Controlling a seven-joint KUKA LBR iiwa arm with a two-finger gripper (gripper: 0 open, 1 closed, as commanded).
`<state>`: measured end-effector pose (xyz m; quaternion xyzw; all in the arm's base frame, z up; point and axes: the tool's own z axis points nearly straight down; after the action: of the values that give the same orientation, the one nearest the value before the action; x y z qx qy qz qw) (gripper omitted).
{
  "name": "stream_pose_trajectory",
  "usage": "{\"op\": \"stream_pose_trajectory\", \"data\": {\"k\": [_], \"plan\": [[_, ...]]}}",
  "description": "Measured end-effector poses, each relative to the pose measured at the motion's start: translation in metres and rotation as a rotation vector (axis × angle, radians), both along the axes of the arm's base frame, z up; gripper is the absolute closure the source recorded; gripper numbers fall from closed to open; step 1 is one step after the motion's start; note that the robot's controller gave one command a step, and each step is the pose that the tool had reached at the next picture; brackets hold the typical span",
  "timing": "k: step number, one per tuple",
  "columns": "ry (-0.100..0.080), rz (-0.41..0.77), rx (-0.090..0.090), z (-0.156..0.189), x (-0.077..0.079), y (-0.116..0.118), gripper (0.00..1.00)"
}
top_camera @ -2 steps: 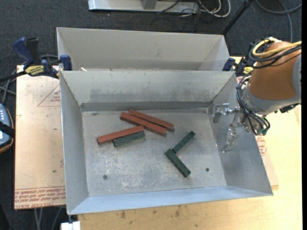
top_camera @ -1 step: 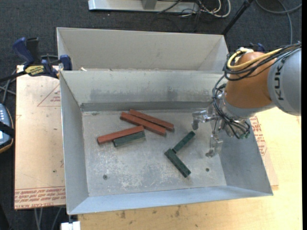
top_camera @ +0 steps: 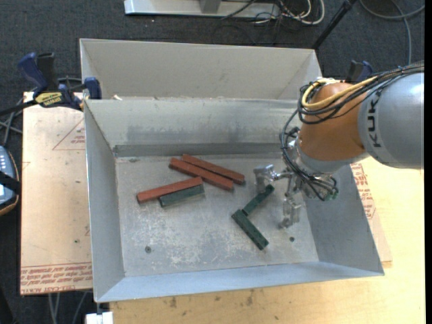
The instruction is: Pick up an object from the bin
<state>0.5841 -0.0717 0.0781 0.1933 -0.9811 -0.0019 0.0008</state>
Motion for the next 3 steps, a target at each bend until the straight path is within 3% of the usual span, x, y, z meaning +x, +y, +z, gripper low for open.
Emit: {"op": "stream_pose_trajectory", "data": {"k": [1, 2, 3], "plan": [[-0.005, 0.022, -0.002, 0.025, 0.012, 0.005, 0.00], [-0.005, 0.006, -0.002, 0.005, 0.004, 0.002, 0.00], [-0.007, 0.118, -0.003, -0.007, 0.030, 0.019, 1.00]]}}
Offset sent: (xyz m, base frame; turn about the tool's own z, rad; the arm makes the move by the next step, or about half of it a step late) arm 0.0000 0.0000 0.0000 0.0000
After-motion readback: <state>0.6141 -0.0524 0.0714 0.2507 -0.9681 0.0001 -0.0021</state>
